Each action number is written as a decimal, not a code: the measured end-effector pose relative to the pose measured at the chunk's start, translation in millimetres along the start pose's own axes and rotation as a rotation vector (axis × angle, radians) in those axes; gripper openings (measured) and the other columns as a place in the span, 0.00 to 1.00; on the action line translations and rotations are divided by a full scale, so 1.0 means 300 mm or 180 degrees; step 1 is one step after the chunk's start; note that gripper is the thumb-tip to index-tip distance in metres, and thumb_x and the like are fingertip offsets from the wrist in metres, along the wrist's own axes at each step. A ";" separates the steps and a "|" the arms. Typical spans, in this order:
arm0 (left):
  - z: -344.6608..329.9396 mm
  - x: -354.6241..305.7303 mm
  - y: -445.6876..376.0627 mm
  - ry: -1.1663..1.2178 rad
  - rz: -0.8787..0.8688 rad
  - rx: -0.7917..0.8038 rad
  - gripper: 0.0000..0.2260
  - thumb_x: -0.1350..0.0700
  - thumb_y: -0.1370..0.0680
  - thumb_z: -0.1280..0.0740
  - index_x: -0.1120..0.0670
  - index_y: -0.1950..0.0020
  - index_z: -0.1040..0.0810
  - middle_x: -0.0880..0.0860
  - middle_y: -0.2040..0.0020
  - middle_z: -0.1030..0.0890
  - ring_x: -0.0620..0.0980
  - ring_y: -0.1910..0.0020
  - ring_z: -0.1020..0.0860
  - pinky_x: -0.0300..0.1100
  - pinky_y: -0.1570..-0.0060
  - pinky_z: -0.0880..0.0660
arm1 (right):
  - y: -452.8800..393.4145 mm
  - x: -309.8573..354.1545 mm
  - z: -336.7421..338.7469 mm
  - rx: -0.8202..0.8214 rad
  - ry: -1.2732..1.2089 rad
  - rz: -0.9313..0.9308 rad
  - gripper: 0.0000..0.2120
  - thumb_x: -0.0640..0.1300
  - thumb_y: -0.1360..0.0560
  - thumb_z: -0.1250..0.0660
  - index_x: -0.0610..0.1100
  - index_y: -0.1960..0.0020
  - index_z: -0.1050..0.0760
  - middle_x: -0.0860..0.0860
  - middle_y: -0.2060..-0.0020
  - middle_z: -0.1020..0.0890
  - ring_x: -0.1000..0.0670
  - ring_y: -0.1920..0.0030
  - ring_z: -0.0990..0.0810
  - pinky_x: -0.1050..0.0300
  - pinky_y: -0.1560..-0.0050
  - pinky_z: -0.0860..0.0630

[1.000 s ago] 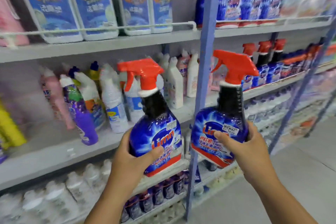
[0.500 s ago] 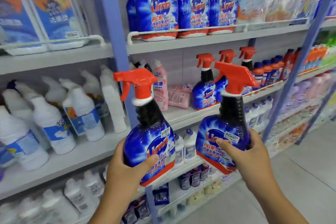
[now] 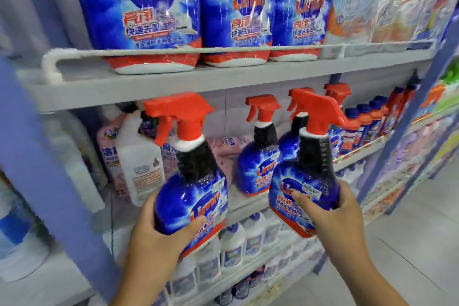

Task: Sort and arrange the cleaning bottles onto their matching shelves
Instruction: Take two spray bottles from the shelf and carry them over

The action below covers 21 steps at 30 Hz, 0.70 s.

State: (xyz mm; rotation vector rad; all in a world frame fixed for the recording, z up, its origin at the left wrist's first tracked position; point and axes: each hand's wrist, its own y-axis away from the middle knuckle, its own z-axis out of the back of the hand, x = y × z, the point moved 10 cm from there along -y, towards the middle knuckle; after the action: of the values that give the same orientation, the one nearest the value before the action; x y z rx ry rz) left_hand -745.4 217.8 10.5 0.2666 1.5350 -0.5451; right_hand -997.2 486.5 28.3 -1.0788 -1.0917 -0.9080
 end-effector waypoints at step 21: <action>-0.065 0.105 -0.146 -0.0342 0.0210 -0.0947 0.30 0.57 0.41 0.13 0.39 0.46 0.20 0.39 0.52 0.14 0.43 0.53 0.15 0.46 0.50 0.20 | -0.378 -0.007 -0.214 0.1228 -0.0044 0.0545 0.21 0.38 0.34 0.18 0.54 0.48 0.22 0.62 0.59 0.15 0.61 0.60 0.17 0.70 0.58 0.23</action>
State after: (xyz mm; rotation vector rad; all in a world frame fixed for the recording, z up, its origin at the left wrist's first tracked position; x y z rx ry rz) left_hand -785.5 184.8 -13.7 0.0577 1.4748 -0.2692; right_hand -1090.3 396.9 44.0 -0.8423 -1.1118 -0.5266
